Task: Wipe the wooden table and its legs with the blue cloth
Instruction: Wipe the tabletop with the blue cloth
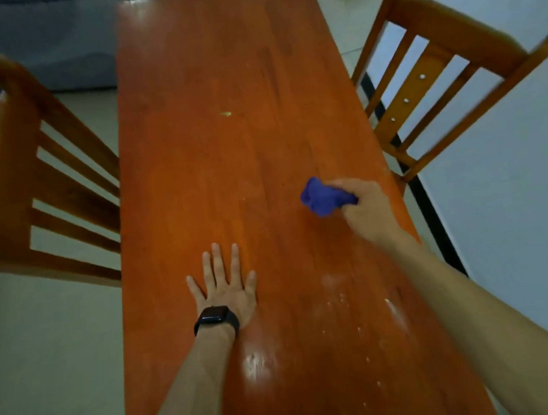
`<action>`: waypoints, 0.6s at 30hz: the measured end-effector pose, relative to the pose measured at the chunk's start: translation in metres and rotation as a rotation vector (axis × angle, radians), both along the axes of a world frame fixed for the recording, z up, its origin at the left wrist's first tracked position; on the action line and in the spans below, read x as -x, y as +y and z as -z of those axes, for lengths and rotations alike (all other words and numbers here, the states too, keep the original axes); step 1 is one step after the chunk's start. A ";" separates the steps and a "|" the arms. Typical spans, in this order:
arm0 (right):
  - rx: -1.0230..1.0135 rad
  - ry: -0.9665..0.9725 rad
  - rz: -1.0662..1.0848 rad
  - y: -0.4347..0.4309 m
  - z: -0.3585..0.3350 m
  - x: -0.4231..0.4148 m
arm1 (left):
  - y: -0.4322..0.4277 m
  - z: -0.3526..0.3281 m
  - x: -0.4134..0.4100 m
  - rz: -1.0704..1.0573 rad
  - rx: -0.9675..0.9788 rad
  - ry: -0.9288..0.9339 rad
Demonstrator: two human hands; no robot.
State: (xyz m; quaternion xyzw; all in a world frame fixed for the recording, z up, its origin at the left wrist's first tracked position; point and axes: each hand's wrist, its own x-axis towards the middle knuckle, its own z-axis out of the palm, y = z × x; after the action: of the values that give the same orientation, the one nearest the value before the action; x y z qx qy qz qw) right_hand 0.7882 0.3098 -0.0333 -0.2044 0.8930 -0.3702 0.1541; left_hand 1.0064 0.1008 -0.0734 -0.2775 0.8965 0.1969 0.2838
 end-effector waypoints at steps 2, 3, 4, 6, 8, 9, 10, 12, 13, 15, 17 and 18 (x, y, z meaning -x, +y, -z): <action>-0.076 0.012 0.114 -0.001 0.019 0.033 | 0.001 0.001 0.002 0.009 0.021 0.002; -0.129 -0.022 0.161 -0.001 0.028 0.037 | 0.001 0.003 0.003 0.012 0.031 0.011; -0.183 -0.033 0.184 0.000 0.032 0.029 | 0.002 0.004 0.002 0.009 0.038 0.023; -0.233 -0.010 0.195 0.006 0.039 -0.010 | 0.003 0.007 0.001 0.005 0.058 0.041; -0.195 -0.013 0.141 0.019 0.036 -0.063 | 0.004 0.008 0.000 0.011 0.060 0.037; -0.158 -0.056 0.079 0.030 0.034 -0.088 | 0.005 0.008 0.000 0.010 0.054 0.034; -0.092 -0.149 0.048 0.040 0.029 -0.103 | 0.005 0.008 -0.001 0.010 0.056 0.038; 0.062 -0.320 0.060 0.053 0.020 -0.099 | 0.006 0.006 0.000 0.009 0.064 0.037; 0.079 -0.295 0.095 0.059 0.017 -0.086 | 0.007 0.006 0.000 0.008 0.060 0.033; -0.008 -0.045 0.176 0.067 0.016 -0.047 | 0.008 0.007 -0.001 0.010 0.075 0.042; -0.178 0.088 0.240 0.078 0.025 -0.018 | 0.007 0.008 0.001 0.013 0.089 0.051; -0.252 0.076 0.263 0.079 0.031 -0.018 | 0.006 0.008 0.002 0.015 0.093 0.052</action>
State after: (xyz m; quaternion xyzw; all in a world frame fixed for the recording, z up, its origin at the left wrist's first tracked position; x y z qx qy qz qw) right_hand 0.8067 0.3884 -0.0639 -0.0787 0.9565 -0.2644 0.0950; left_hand 1.0047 0.1071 -0.0818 -0.2785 0.9137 0.1602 0.2489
